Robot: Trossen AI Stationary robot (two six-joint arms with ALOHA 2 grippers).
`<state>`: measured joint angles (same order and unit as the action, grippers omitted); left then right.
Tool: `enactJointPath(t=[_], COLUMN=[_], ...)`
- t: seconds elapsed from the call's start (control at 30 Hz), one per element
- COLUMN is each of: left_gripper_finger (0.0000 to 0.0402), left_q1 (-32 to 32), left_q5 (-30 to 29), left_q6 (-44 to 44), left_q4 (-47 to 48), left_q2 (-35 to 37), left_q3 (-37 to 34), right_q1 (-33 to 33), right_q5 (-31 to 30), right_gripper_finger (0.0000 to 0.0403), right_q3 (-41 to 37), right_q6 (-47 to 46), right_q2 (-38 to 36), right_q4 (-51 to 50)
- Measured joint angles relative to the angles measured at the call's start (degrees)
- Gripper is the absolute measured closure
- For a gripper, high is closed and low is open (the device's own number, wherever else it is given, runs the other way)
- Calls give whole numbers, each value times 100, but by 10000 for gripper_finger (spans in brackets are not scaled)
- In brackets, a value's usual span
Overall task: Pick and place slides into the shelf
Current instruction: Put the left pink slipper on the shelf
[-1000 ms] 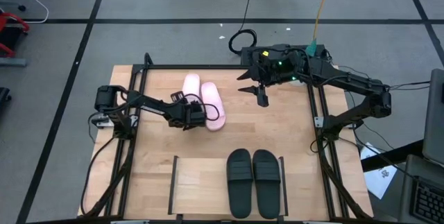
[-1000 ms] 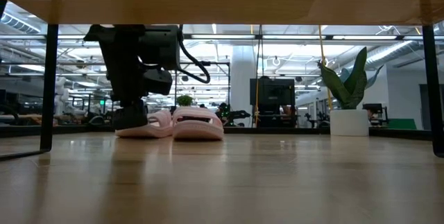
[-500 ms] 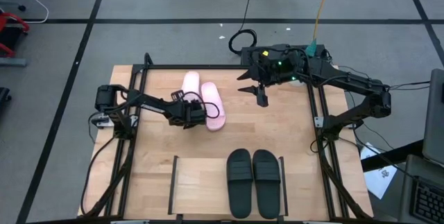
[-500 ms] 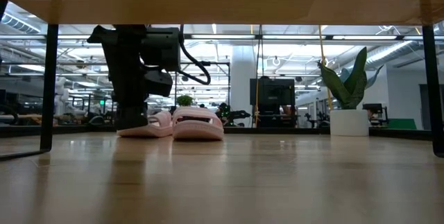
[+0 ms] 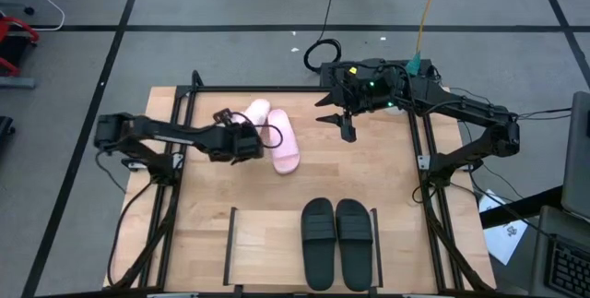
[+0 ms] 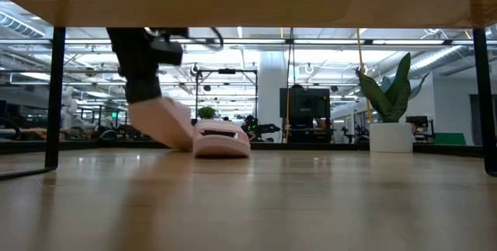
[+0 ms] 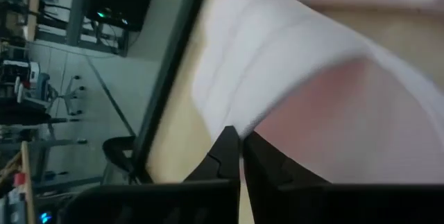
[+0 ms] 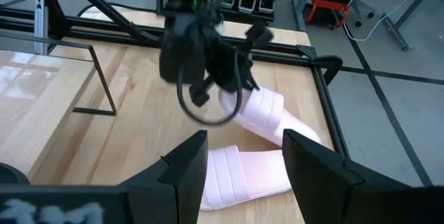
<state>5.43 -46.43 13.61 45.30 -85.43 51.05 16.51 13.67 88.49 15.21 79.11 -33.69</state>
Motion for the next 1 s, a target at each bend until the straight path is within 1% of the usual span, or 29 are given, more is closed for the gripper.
enactJointPath(t=[0.1,0.23,0.4,0.5,0.6,0.67,0.8,1.0], left_gripper_finger=[401,401,402,402,402,402,401,401], left_q1=[-18,-31,-154,-291,-400,-451,-599,-1044], left_q5=[-214,-491,-604,-825,-1009,-1019,-1073,-1017], left_q6=[117,308,296,303,328,384,731,1391], left_q4=[352,865,1299,1604,1975,2351,3170,3978], left_q2=[479,936,1067,1044,1058,1050,1054,965], left_q3=[4,208,440,684,1022,1280,1968,2951], right_q1=[0,0,-9,-9,-11,-11,-11,15], right_q5=[-2,1,7,7,0,0,-5,-41], right_gripper_finger=[225,225,225,225,225,225,225,225], right_q3=[0,0,2,2,2,2,2,2], right_q6=[-4,-103,-203,-254,-256,-255,-256,-258], right_q2=[0,0,0,0,0,0,0,0], right_q4=[10,88,212,273,266,276,457,805])
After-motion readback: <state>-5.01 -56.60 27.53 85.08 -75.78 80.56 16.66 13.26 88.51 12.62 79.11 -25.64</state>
